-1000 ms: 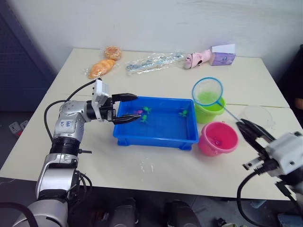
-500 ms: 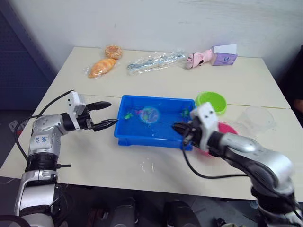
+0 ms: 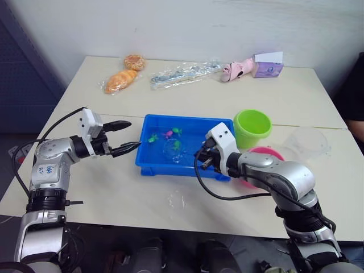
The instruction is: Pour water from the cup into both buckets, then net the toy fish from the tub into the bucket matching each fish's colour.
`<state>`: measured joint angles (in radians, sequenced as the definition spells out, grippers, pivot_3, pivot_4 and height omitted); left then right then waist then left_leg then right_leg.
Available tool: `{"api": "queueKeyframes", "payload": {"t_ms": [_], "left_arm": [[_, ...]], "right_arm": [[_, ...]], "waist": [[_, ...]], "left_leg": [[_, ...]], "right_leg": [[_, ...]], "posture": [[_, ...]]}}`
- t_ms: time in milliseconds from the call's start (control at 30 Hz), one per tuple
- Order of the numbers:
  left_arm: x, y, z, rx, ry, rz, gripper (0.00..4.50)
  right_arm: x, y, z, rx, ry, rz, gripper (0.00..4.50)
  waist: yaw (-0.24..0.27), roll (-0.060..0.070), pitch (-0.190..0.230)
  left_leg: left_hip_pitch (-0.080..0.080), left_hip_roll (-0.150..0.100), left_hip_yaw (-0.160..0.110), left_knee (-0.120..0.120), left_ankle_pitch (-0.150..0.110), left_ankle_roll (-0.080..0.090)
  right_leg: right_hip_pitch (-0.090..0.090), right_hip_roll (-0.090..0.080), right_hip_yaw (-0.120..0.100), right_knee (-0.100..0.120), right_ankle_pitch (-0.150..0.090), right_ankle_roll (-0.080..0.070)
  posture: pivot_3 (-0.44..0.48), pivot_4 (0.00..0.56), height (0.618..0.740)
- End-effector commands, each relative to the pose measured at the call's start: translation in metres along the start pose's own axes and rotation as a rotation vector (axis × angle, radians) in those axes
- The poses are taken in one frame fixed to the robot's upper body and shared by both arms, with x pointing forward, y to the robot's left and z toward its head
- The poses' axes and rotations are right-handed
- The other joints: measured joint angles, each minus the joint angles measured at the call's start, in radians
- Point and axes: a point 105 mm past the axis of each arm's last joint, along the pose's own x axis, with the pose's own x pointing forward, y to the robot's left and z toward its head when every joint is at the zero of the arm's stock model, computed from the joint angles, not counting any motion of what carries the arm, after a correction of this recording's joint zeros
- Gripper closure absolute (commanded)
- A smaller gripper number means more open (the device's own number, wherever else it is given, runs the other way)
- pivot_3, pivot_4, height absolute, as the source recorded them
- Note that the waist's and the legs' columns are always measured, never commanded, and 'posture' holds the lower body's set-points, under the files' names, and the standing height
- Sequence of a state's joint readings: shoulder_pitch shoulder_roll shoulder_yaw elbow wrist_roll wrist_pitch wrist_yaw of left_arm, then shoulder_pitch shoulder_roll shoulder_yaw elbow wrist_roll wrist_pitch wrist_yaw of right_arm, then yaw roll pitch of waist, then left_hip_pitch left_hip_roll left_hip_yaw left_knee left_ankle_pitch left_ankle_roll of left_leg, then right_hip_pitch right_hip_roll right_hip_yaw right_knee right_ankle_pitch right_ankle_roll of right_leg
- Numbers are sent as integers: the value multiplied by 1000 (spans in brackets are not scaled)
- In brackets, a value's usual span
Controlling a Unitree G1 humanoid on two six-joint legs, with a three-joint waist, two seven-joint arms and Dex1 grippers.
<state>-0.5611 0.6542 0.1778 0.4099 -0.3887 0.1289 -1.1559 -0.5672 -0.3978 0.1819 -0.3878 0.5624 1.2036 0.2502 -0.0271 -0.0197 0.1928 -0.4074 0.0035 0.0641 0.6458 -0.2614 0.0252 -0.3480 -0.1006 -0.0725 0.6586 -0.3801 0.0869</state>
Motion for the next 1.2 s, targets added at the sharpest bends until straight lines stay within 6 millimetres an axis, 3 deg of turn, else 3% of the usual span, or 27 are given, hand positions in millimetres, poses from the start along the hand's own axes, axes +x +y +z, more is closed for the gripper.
{"api": "queueKeyframes", "payload": {"t_ms": [33, 333, 633, 1200], "left_arm": [[-3, 2, 11, 35, -20, 5, 43], [0, 3, 13, 41, -23, -4, 43], [1, 3, 12, 43, -23, -2, 43], [0, 2, 11, 41, -16, -3, 43]], "right_arm": [[1, -7, 12, 2, -34, -42, 4500], [12, -11, 17, 22, -19, -53, 4500], [25, -3, 28, 21, -48, -15, 4500], [38, 7, 30, 40, -96, 15, 4500]], "waist": [[-3, 0, 0], [-3, 0, 0], [-4, 0, 0], [-4, 0, 0]], "left_leg": [[0, 0, 0, 0, 0, 0], [-5, 0, 2, -1, 1, -1], [-7, 0, 2, -1, 1, -2], [-13, 0, 1, 1, 1, -2]], "right_leg": [[0, 0, 0, 0, 0, 0], [-7, 0, 1, 2, 0, 0], [-10, 0, 1, 4, 0, 0], [-14, 0, -1, 4, 0, 0]], "posture": [[0, 150, 740], [0, 150, 740], [0, 150, 740], [0, 150, 740]]}}
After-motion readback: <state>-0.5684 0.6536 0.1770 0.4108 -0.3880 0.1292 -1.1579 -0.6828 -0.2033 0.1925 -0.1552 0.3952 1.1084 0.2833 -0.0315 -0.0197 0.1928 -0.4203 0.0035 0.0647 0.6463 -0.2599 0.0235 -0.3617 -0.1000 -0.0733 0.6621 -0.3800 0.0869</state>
